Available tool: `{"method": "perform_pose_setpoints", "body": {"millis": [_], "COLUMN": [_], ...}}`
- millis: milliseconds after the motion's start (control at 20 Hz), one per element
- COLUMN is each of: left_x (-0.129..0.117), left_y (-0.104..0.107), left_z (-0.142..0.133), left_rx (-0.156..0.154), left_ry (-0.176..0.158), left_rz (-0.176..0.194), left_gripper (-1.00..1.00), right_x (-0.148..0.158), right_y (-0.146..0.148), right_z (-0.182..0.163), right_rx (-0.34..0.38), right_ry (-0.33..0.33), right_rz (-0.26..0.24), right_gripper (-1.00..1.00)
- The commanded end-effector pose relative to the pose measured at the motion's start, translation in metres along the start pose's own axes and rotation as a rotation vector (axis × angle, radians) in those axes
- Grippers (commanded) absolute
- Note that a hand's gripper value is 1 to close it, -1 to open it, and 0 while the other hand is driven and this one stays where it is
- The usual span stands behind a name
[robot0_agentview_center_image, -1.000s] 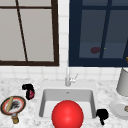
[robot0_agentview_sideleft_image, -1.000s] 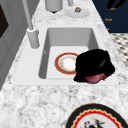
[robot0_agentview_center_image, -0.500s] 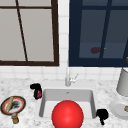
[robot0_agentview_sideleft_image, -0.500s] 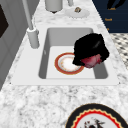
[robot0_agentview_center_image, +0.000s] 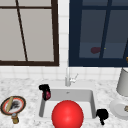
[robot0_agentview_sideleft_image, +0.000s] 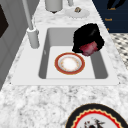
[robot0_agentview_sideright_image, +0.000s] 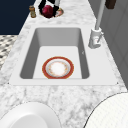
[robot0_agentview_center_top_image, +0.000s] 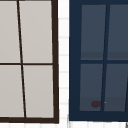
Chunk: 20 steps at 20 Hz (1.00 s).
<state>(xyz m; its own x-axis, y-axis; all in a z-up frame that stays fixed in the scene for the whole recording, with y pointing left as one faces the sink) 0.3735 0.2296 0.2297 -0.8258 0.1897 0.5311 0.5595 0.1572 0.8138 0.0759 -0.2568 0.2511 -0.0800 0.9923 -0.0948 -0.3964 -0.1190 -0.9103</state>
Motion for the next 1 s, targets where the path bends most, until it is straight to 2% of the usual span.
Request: {"method": "perform_pose_setpoints", "body": {"millis": [0, 450, 650, 950], "left_x": [-0.009, -0.040, -0.063, -0.105], "left_y": [-0.011, -0.048, -0.080, -0.127], "left_z": [-0.027, -0.090, -0.114, -0.146], "left_rx": [-0.020, -0.023, -0.023, -0.006], "left_ry": [0.015, 0.023, 0.028, 0.033], "left_rz": [0.001, 0.001, -0.035, -0.035], "left_gripper": [1.00, 1.00, 1.00, 1.00], "right_x": [0.000, 0.000, 0.000, 0.000], "right_y": [0.000, 0.000, 0.000, 0.000], "right_z": [0.000, 0.000, 0.000, 0.000], "right_rx": [0.000, 0.000, 0.000, 0.000], "right_ry": [0.000, 0.000, 0.000, 0.000], "right_rz": [0.000, 0.000, 0.000, 0.000], "right_gripper": [0.00, 0.00, 0.00, 0.00]}}
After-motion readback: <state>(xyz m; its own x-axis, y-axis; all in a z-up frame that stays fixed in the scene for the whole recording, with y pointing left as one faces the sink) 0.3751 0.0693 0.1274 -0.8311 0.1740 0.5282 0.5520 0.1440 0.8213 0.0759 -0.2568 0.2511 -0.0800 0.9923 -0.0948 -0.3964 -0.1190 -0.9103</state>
